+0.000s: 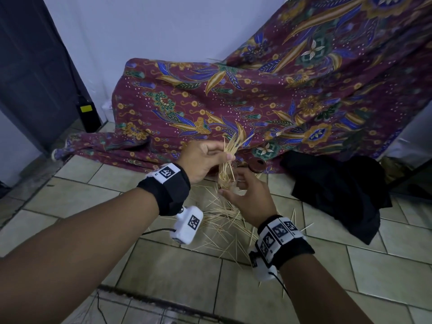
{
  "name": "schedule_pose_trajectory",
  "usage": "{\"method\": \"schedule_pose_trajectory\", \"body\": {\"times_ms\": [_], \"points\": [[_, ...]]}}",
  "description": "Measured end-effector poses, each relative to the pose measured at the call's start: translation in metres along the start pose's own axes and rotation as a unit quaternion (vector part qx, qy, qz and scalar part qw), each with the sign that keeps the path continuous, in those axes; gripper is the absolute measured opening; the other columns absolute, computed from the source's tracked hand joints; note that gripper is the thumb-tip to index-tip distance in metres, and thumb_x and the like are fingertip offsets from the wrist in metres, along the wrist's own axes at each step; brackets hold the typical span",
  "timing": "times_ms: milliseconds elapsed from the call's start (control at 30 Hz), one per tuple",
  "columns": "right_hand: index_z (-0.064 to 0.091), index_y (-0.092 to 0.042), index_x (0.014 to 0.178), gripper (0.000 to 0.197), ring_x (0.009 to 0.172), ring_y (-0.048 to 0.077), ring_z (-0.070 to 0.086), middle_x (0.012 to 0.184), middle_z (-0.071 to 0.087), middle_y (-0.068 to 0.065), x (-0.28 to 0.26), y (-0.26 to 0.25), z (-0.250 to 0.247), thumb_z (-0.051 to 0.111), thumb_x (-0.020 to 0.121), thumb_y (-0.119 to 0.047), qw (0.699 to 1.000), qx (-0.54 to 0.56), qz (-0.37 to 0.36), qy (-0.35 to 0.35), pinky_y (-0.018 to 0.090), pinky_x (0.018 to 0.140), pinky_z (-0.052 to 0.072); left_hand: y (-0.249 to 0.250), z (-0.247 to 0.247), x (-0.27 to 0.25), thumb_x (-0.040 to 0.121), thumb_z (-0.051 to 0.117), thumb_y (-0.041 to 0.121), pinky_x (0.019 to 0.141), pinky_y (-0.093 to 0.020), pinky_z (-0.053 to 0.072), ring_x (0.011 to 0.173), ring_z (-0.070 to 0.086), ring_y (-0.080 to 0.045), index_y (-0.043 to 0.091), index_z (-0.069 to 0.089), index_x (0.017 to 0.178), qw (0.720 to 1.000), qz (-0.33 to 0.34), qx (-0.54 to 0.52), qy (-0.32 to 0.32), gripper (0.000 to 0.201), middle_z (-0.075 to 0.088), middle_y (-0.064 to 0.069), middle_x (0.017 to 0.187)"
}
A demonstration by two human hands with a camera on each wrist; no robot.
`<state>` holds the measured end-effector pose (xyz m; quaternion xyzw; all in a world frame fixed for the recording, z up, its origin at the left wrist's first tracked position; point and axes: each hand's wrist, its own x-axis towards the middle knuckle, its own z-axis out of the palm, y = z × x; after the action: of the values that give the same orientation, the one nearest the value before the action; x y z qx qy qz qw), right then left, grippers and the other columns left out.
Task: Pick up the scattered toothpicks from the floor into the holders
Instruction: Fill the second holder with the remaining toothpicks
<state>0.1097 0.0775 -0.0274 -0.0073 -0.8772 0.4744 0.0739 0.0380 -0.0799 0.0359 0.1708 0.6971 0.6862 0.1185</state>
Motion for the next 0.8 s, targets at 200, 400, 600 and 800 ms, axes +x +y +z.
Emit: {"method": "schedule_pose_trajectory", "body": {"times_ms": [200, 400, 600, 800], "points": [[0.055, -0.030, 0.112, 0.047, 0.095, 0.005, 0.064, 0.101, 0.067, -0.012, 0.003, -0.005, -0.006, 0.083, 0.074, -0.035, 0.999, -0.026, -0.021, 0.010, 0.024, 0.087, 0.052, -0.009, 0.006, -0.004, 0.085, 0.069, 0.005, 0.084, -0.025, 0.054, 0.086, 0.070, -0.014, 0.007, 0.071, 0.097, 0.999, 0.005, -0.003, -0.039, 0.013, 0.075, -0.003, 0.089], [0.051, -0.028, 0.101, 0.040, 0.092, 0.008, 0.063, 0.096, 0.066, -0.010, 0.006, -0.006, -0.006, 0.080, 0.076, -0.040, 0.998, -0.057, -0.031, 0.002, 0.029, 0.082, 0.052, -0.011, 0.013, -0.006, 0.085, 0.067, 0.001, 0.080, -0.019, 0.052, 0.086, 0.070, -0.010, 0.014, 0.071, 0.095, 0.997, 0.005, -0.020, -0.068, 0.017, 0.075, 0.003, 0.087], [0.054, -0.031, 0.116, 0.048, 0.093, 0.005, 0.066, 0.100, 0.069, -0.014, 0.007, 0.000, -0.007, 0.079, 0.075, -0.041, 0.999, -0.034, -0.035, 0.019, 0.038, 0.085, 0.055, -0.015, 0.008, -0.006, 0.085, 0.068, 0.004, 0.085, -0.024, 0.054, 0.091, 0.069, -0.012, 0.010, 0.072, 0.097, 0.999, 0.003, 0.000, -0.044, 0.014, 0.075, 0.001, 0.093], [0.056, -0.032, 0.116, 0.048, 0.093, 0.006, 0.064, 0.103, 0.069, -0.015, 0.008, -0.003, -0.012, 0.079, 0.075, -0.045, 0.998, -0.053, -0.036, 0.027, 0.036, 0.084, 0.055, -0.024, 0.005, -0.005, 0.082, 0.074, 0.018, 0.088, -0.024, 0.046, 0.093, 0.055, -0.008, 0.016, 0.076, 0.100, 0.995, 0.027, 0.097, -0.005, 0.018, 0.057, -0.002, 0.098]]}}
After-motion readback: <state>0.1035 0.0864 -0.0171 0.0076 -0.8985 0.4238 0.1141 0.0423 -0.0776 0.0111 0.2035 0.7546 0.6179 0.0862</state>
